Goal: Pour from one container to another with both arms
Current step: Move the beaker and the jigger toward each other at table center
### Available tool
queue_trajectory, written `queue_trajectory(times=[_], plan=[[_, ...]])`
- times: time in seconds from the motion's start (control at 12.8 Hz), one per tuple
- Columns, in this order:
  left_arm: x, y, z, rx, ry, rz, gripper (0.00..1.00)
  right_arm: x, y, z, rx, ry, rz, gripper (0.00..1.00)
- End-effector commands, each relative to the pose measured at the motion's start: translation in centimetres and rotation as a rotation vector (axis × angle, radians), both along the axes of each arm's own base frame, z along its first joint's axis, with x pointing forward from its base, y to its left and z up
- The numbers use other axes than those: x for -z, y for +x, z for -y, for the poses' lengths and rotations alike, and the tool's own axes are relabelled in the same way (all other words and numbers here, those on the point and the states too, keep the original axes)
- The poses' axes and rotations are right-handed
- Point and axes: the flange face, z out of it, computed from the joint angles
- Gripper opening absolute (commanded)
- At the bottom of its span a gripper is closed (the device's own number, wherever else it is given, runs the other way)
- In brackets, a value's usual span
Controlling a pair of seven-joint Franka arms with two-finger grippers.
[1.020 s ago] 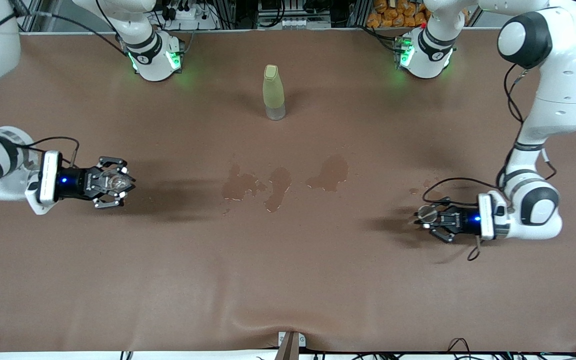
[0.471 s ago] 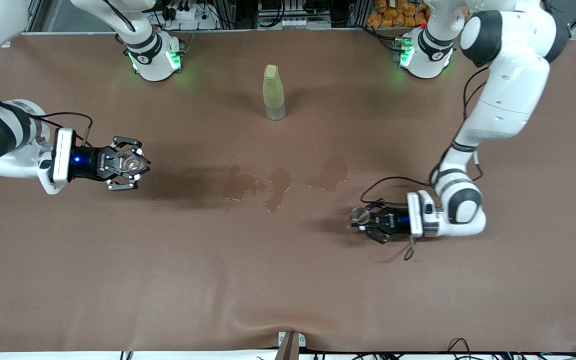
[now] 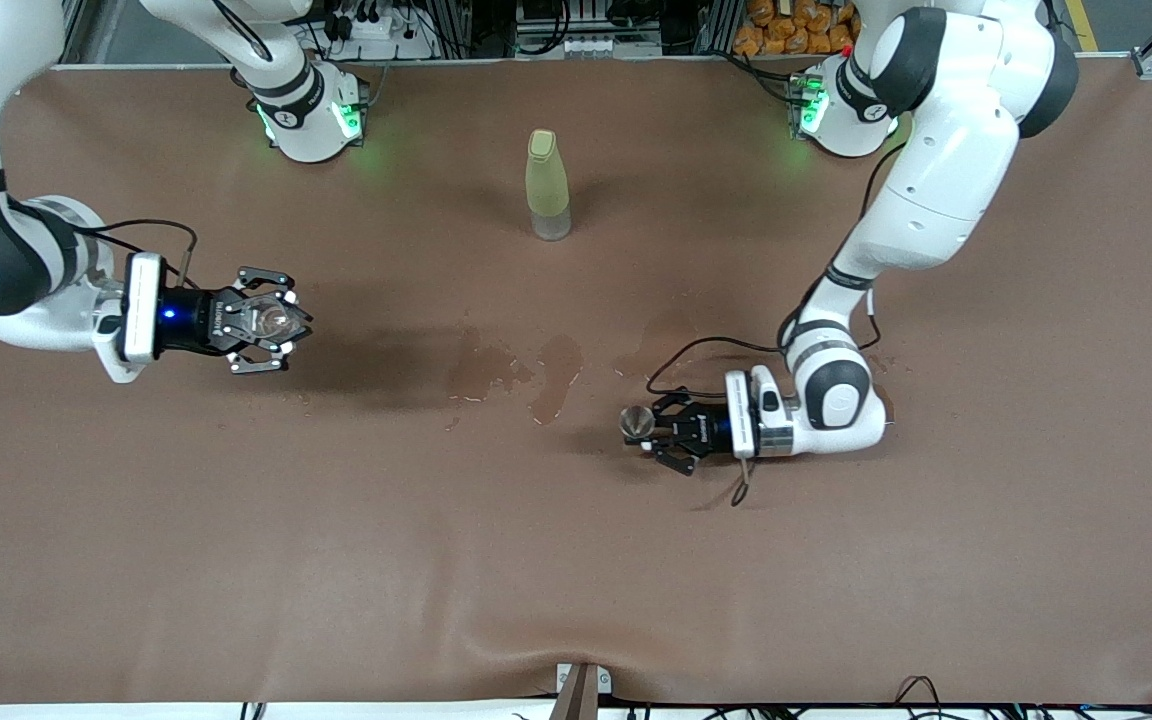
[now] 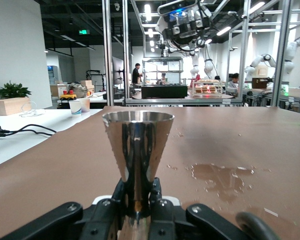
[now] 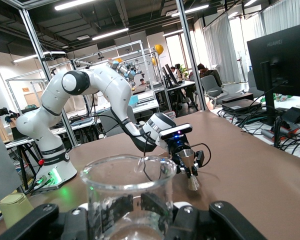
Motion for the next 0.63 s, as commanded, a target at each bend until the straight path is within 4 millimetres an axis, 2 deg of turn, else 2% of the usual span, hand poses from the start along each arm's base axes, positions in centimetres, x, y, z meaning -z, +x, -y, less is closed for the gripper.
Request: queue_trajectory(times=[0.0, 0.31, 0.39, 0.55], plan=[[-0.6, -0.8, 2.0, -0.046, -0.025, 0.030, 0.00, 0.3, -1.0, -1.9, 0.032, 0.033, -0.032, 0.00], [-1.5, -2.4, 5.8, -0.039, -0.058, 0.029, 0.00, 1.0, -1.0, -3.9, 0.041, 0.029, -0.029, 0.00], [-1.3, -3.3, 7.2, -0.036, -0.043, 0.023, 0.00, 1.2, -1.0, -4.8, 0.042, 0.027, -0.030, 0.00], [-0.8, -4.1, 8.4, -0.039, -0.011, 0.016, 0.00, 1.6, -1.1, -6.7, 0.067, 0.035, -0.016, 0.00]])
